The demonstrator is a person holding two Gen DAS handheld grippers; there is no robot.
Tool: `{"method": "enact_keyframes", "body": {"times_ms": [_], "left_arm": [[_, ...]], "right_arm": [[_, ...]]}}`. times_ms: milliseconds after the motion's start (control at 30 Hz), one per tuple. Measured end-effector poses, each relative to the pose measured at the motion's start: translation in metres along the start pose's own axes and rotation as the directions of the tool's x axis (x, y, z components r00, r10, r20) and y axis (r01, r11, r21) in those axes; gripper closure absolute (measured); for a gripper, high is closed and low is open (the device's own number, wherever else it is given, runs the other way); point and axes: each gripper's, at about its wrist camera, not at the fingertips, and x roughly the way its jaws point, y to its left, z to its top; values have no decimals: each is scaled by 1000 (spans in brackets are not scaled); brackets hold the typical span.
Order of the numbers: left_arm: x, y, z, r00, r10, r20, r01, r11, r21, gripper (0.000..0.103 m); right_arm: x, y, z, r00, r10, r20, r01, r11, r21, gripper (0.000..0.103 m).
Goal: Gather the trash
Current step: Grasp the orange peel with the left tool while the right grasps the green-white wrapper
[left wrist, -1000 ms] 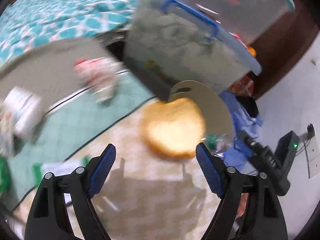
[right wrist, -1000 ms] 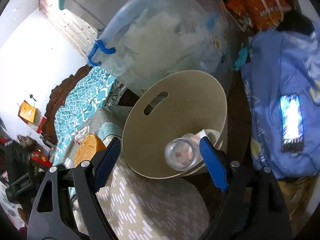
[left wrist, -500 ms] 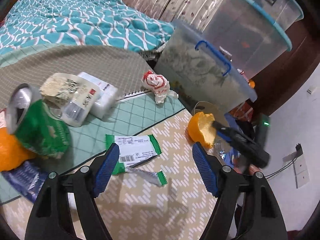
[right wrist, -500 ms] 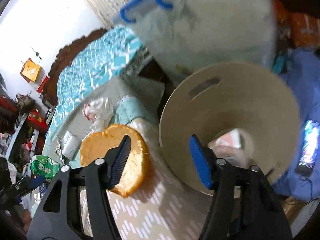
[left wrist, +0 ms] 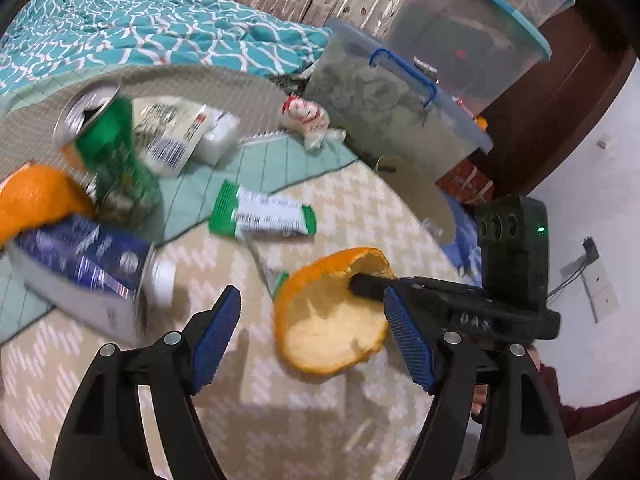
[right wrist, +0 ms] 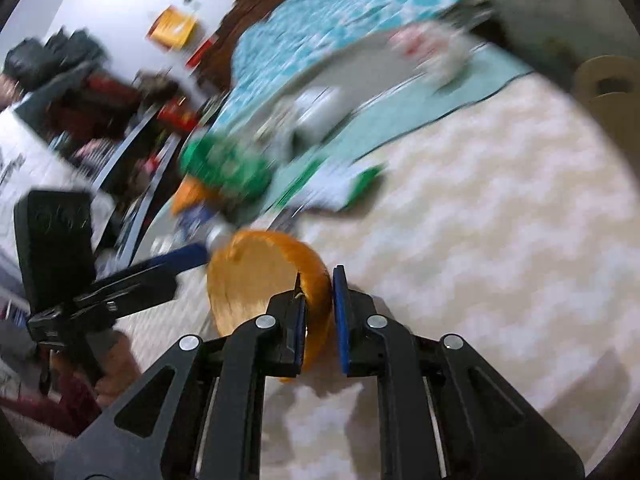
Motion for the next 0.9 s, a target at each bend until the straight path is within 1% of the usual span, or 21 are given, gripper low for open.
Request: {"method": "enact_keyframes", "body": {"times_ms": [33, 100, 133, 167, 200, 233, 300, 367, 400, 433, 500, 533, 567, 600, 633, 667, 700, 767, 800, 833, 900], "left_arm": [[1, 2, -4, 1000, 6, -6, -6, 1000, -1, 33], [1, 6, -13, 999, 31, -20, -31, 999, -3, 33], [1, 10, -16, 999, 41, -22, -42, 999, -6, 33], [0, 14, -18, 999, 45, -25, -46, 999, -15, 33], [1, 19, -20, 998, 45, -31, -46, 998, -33, 33], [2, 23, -21, 999, 37, -36, -39, 998, -53, 33], [5, 30, -21, 999, 13, -42, -17, 996, -89, 33], [8, 32, -19, 999, 3, -49, -8, 995, -101, 33], [11, 30, -18, 999, 4, -51, -9, 995, -96, 33], [14, 27, -18, 998, 9, -57, -14, 996, -87, 34], [22, 21, -18, 996, 33, -77, -38, 997, -69, 37], [26, 19, -19, 995, 38, -88, -43, 997, -61, 42], [31, 16, -20, 993, 38, -109, -43, 998, -47, 58], [33, 13, -21, 992, 63, -106, -66, 998, -20, 82], [37, 13, -24, 989, 63, -133, -64, 998, -4, 89], [37, 14, -25, 990, 55, -132, -56, 998, -7, 91], [35, 17, -26, 990, 24, -136, -28, 999, -26, 93], [30, 25, -28, 990, -14, -143, 6, 998, -58, 95], [26, 27, -30, 990, -21, -141, 12, 998, -65, 95], [22, 29, -33, 990, -15, -138, 7, 998, -65, 95], [17, 30, -39, 991, 3, -134, -12, 998, -66, 95]], "right_arm": [[3, 5, -1, 1000, 6, -11, -6, 1000, -21, 85], [2, 11, 0, 1000, 14, -15, -15, 999, -51, 65], [-4, 12, 2, 1000, -1, 27, 2, 998, -55, 37], [-12, 9, 4, 997, -16, 77, 21, 998, -59, 15], [-17, 8, 11, 992, -25, 120, 33, 997, -67, 13], [-18, 6, 21, 991, -36, 128, 45, 997, -68, 14], [-12, 1, 43, 987, -84, 140, 96, 992, -78, 20], [3, -2, 65, 978, -167, 129, 183, 975, -124, 31], [15, -4, 75, 974, -203, 102, 217, 964, -151, 34], [27, -7, 82, 975, -214, 65, 222, 959, -174, 34], [47, -8, 89, 977, -211, -7, 205, 954, -218, 34], [61, -5, 91, 973, -228, -41, 210, 942, -262, 34], [67, 0, 88, 968, -249, -23, 229, 922, -313, 31], [74, 6, 87, 959, -281, -22, 253, 893, -372, 30], [79, 11, 85, 949, -316, -14, 281, 862, -422, 29], [83, 16, 81, 939, -344, -4, 304, 834, -461, 29], [85, 21, 76, 934, -358, 14, 316, 805, -502, 32], [80, 23, 67, 945, -328, 10, 285, 806, -519, 41], [76, 23, 63, 946, -325, 21, 288, 803, -522, 51], [71, 21, 59, 947, -319, 23, 285, 808, -516, 59], [60, 16, 51, 946, -324, 34, 298, 819, -490, 58]]}}
